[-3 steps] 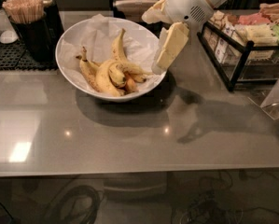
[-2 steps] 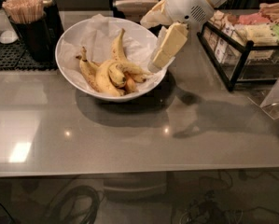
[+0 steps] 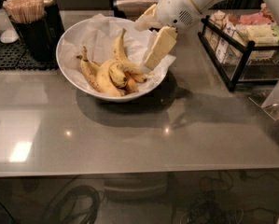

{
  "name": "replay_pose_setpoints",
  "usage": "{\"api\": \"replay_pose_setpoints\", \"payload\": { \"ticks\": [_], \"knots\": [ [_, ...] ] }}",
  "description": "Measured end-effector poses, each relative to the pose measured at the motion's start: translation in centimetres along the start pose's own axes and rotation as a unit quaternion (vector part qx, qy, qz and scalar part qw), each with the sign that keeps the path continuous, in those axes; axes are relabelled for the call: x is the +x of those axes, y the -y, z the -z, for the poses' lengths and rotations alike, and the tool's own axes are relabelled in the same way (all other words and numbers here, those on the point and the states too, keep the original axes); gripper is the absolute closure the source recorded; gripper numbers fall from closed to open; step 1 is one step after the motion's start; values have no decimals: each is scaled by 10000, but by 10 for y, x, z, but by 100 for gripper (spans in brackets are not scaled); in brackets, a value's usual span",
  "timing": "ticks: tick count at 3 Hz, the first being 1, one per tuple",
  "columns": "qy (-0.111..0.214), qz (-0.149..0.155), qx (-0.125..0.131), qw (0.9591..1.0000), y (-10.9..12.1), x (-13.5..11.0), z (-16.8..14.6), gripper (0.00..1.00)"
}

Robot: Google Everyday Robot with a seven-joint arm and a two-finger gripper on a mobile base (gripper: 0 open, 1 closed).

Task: Pick banana from white bowl

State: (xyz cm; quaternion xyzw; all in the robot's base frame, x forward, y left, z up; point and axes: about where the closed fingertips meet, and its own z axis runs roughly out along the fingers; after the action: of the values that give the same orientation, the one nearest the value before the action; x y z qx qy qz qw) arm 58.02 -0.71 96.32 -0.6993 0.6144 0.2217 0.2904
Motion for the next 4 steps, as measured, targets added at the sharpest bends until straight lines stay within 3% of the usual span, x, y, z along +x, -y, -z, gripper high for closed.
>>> {"api": "replay_pose_setpoints", "payload": {
  "ticks": [1, 2, 3, 4],
  "knots": [
    [17, 76, -196, 9998, 21, 2, -30, 11],
    [-175, 152, -423, 9988, 35, 10, -55, 15],
    [-404, 21, -654, 9970, 37, 34, -72, 22],
    [-516, -208, -752, 9956, 33, 56, -78, 21]
  ]
}}
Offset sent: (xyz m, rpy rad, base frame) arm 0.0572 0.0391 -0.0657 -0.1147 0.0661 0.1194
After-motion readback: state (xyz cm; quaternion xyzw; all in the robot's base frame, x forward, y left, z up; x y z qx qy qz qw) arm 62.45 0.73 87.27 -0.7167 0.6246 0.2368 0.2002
